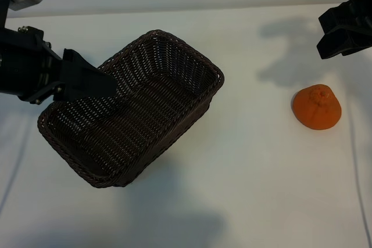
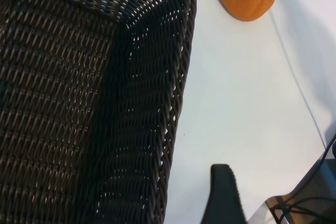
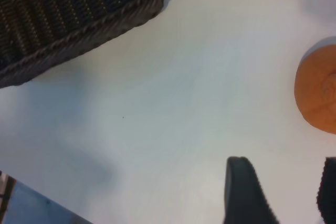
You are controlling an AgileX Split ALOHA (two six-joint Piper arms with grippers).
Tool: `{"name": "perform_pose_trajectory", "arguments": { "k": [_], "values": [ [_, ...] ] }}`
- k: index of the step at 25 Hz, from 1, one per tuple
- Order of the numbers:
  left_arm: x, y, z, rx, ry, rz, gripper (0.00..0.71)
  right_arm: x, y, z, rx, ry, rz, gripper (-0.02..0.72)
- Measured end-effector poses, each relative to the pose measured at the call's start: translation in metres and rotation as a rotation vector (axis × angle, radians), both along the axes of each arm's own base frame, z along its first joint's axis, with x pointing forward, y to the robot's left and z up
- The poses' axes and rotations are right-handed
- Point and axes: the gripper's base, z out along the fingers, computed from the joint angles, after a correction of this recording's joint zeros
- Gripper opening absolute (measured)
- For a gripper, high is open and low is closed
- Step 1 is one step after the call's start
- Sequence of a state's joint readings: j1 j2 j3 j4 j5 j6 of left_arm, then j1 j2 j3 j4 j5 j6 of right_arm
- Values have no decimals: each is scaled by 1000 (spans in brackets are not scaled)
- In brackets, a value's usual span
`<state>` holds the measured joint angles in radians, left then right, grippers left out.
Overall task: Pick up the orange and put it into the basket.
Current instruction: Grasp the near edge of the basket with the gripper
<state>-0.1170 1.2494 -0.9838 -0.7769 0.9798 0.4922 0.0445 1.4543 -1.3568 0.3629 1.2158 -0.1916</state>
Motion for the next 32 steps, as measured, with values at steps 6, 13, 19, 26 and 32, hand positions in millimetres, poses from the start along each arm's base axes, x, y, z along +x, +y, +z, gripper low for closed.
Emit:
{"name": "perform_pose_trajectory", "arguments": {
  "k": [6,13,19,26,32],
  "values": [
    [0,0,0,2,0,-3,542,0,0,0,0,0,0,362],
    [0,2,-2,-4,76,92,542,0,0,0,0,0,0,362],
    [1,12,-9,98,148,217,542,0,0,0,0,0,0,362],
    [-16,33,3,247,120,418,542,0,0,0,0,0,1,362],
    [-50,58,21,395,101,616,542,0,0,0,0,0,1,362]
  ]
}}
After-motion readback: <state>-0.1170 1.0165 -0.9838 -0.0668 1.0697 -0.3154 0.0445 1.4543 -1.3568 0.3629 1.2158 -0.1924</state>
